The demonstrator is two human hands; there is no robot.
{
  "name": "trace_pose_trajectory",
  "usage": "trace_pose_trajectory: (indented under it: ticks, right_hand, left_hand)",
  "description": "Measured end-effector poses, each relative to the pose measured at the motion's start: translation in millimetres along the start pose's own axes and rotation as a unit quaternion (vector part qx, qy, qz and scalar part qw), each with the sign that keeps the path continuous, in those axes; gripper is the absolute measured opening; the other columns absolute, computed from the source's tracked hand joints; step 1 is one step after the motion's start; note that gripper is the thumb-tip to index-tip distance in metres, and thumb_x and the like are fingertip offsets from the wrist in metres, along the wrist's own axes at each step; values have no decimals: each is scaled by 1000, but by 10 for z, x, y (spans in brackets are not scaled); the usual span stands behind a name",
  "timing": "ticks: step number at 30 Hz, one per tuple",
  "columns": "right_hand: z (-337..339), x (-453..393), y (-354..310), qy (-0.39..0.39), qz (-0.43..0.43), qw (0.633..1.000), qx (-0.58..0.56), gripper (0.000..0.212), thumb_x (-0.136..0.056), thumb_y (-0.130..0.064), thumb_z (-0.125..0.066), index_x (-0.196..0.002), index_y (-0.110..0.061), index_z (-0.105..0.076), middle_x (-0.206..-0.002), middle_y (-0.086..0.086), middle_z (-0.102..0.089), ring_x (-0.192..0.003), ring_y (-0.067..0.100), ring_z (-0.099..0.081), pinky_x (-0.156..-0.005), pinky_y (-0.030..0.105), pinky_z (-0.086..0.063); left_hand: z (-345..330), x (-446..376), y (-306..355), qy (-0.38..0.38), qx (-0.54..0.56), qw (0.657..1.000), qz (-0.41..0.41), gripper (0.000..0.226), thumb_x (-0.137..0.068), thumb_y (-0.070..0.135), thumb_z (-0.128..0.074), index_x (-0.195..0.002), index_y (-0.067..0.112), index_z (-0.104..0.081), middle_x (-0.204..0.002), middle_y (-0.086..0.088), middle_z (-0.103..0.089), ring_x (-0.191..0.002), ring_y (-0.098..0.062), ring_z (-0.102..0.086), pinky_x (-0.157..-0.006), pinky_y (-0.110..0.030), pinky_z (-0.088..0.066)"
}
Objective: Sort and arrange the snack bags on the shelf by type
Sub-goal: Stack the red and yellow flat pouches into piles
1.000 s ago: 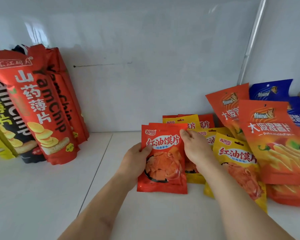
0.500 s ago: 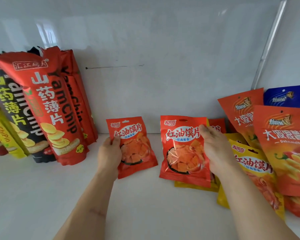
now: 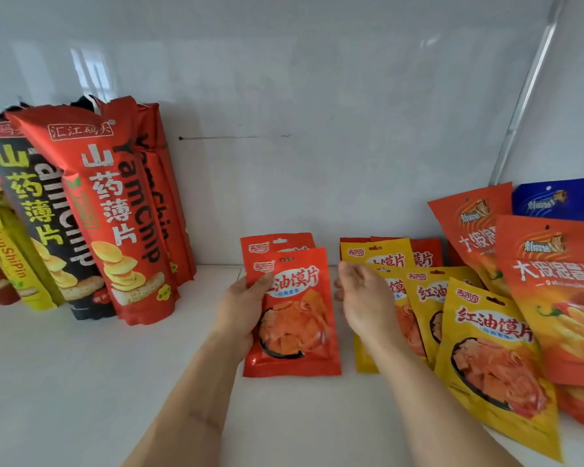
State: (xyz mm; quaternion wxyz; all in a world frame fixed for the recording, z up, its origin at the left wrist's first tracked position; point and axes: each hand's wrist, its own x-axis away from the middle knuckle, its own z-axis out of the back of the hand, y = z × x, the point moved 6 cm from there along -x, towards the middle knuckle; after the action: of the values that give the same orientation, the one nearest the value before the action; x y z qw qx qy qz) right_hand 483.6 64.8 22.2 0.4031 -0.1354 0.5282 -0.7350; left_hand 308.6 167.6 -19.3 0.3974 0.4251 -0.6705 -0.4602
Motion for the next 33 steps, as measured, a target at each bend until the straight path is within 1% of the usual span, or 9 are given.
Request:
trace_pose_trajectory:
  ticks: [2, 5, 10, 13, 18, 21, 25, 29, 33]
  right_hand:
    - [204, -53, 89, 20, 23, 994, 103, 39, -101, -46, -44, -124, -20, -62, -122, -2, -65, -113, 18, -61, -92, 32, -47]
    - [360, -113, 260, -16, 25, 972, 232, 46, -98, -48, -48, -137, -23, -53, -140, 1, -51, -129, 21, -48, -103, 38, -42]
    - [346, -55, 230, -8, 48, 973, 224, 47, -98, -48, -50, -138, -23, -52, -144, 0, -49, -133, 20, -44, -105, 36, -39]
    - [247, 50, 50, -8, 83, 980, 180, 52, -97, -52, -47, -139, -21, -51, -140, -3, -55, -125, 15, -53, -101, 30, -42]
    - [-203, 230, -4, -144, 15, 988, 55, 59, -88, -66, -52, -132, -26, -56, -123, -10, -66, -110, 10, -64, -93, 27, -50]
    - [-309, 205, 43, -156, -35, 984, -74, 43, -85, -52, -68, -118, -25, -66, -111, -8, -72, -97, 10, -70, -84, 26, -56]
    - [-414, 197, 91, -180, -118, 946, -243, 34, -82, -32, -78, -113, -21, -68, -103, 0, -76, -90, 17, -74, -82, 35, -59]
    - [-485, 224, 124, -191, -145, 920, -310, 30, -82, -27, -76, -111, -23, -68, -105, 3, -76, -96, 22, -73, -89, 45, -57]
    - [-509, 194, 114, -174, -149, 919, -321, 29, -82, -24, -77, -109, -23, -68, -104, 3, -76, -96, 23, -73, -89, 47, -57]
  left_hand:
    - [168, -60, 33, 37, 12, 999, -2, 19, -99, 24, -62, -111, 11, -69, -97, -12, -79, -89, -33, -76, -90, -53, -57]
    - [302, -128, 16, 63, 31, 997, 11, 13, -100, 27, -60, -105, 18, -67, -94, -8, -79, -88, -32, -76, -89, -54, -57]
    - [181, -135, -7, 42, 33, 998, 16, 15, -101, 32, -57, -106, 21, -65, -93, -6, -79, -85, -30, -77, -86, -53, -59]
    - [102, -122, 3, 30, 19, 999, 3, 18, -102, 35, -56, -108, 21, -65, -91, -3, -80, -83, -27, -77, -84, -50, -60]
    - [-10, -42, 45, 3, -5, 1000, -27, 24, -101, 37, -57, -113, 19, -66, -96, -3, -79, -87, -25, -77, -86, -48, -60]
    - [-40, 1, 92, -16, -16, 999, -39, 28, -99, 39, -59, -116, 17, -66, -100, -4, -79, -91, -25, -76, -88, -49, -60]
    - [-52, 44, 154, -25, -26, 999, -41, 33, -97, 42, -61, -118, 16, -67, -104, -5, -78, -94, -27, -76, -90, -52, -58]
    - [-72, 72, 211, -36, -35, 998, -47, 32, -98, 42, -60, -117, 18, -69, -105, -5, -78, -97, -27, -75, -93, -54, -57]
    - [-60, 70, 281, -29, -55, 997, -55, 27, -97, 43, -61, -114, 23, -68, -101, 0, -79, -92, -22, -76, -89, -48, -59]
